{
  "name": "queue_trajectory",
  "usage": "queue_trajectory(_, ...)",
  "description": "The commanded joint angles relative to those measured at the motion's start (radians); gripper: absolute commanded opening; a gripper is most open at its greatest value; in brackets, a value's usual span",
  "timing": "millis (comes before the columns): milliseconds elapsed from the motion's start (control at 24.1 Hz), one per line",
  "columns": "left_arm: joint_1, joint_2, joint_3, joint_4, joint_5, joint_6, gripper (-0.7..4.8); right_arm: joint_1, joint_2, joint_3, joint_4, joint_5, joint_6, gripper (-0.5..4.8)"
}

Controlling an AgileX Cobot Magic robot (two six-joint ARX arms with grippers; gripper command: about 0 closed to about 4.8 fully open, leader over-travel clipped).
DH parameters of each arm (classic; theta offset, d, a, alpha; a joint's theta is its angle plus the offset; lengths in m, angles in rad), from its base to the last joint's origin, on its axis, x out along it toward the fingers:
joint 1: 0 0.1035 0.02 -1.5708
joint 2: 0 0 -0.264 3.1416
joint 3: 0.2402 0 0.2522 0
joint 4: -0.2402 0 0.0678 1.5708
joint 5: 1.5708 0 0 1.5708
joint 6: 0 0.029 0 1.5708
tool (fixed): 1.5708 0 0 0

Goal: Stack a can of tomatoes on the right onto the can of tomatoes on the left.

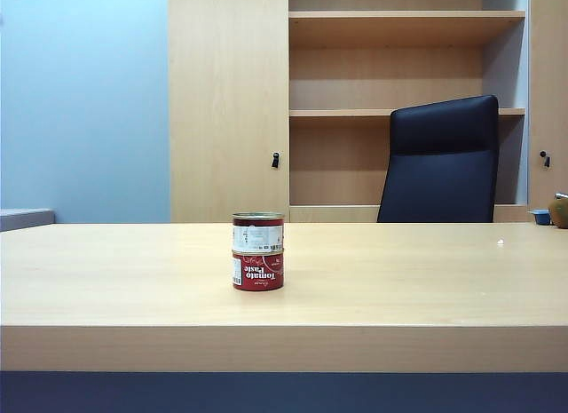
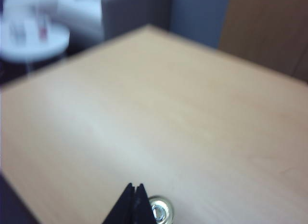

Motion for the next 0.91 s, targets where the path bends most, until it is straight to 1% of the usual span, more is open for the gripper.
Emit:
queue_trajectory(42,0.002,-0.1,-0.039,0.018,-0.082,0.06,-0.03,0.003,-0.179,-0.185,0.29,0.122,0.053,-0.06)
queue_trajectory(83,0.001,-0.13,-0.054,0.018,-0.095,0.083,-0.03,0.003,-0.245,-0.243,0.345,0.163,0.06,-0.06)
queue_trajectory(166,0.001,-0.209,-0.092,0.021,-0.093,0.134,-0.03,0.003,-0.355,-0.322,0.409,0.212,0.06,-0.06)
queue_trajectory(291,0.002,-0.381,-0.181,0.02,-0.095,0.143,-0.03,0.003,-0.588,-0.412,0.394,0.237,0.059,-0.05)
queue_trajectory(374,0.001,-0.444,-0.218,0.02,-0.093,0.143,-0.03,0.003,-0.669,-0.425,0.363,0.237,0.059,-0.05)
queue_trajectory(540,0.001,-0.575,-0.303,0.009,-0.094,0.14,-0.03,0.003,-0.824,-0.427,0.204,0.236,0.059,-0.05)
queue_trajectory(582,0.001,-0.603,-0.325,0.003,-0.095,0.139,-0.03,0.003,-0.863,-0.427,0.151,0.236,0.059,-0.05)
queue_trajectory(623,0.001,-0.625,-0.361,-0.002,-0.095,0.139,-0.03,0.003,-0.917,-0.427,0.051,0.235,0.059,-0.05)
queue_trajectory(665,0.001,-0.624,-0.377,-0.015,-0.094,0.14,-0.03,0.003,-0.945,-0.427,-0.01,0.233,0.06,-0.05)
queue_trajectory(706,0.0,-0.62,-0.41,-0.024,-0.098,0.14,-0.03,0.003,-0.991,-0.427,-0.097,0.209,0.059,-0.05)
queue_trajectory(748,0.001,-0.62,-0.431,-0.024,-0.097,0.14,-0.03,0.003,-1.009,-0.427,-0.142,0.176,0.059,-0.05)
queue_trajectory(831,0.001,-0.621,-0.484,-0.023,-0.098,0.14,-0.03,0.005,-1.034,-0.427,-0.218,0.159,0.06,-0.05)
queue_trajectory(914,0.001,-0.623,-0.528,-0.013,-0.101,0.135,-0.03,0.005,-1.03,-0.428,-0.256,0.145,0.06,-0.05)
